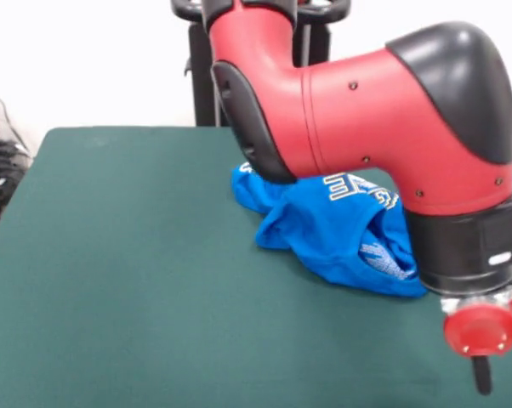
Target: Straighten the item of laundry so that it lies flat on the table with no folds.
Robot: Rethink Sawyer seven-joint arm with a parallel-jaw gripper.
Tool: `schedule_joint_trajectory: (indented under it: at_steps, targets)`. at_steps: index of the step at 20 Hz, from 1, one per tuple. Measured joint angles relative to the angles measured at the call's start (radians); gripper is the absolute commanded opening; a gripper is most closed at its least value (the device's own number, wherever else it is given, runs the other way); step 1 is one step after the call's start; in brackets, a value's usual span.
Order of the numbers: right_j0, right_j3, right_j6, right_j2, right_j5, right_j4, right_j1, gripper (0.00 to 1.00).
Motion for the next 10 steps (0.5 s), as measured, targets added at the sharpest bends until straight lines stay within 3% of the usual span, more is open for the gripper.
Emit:
schedule_joint_trajectory:
  at_steps: [7,10]
  targets:
    - [0.001,-0.01,0.0,-0.115,0.199,-0.039,-0.029,0.0]
    - [-0.002,0.02,0.0,-0.156,0.226,-0.07,-0.065,0.0]
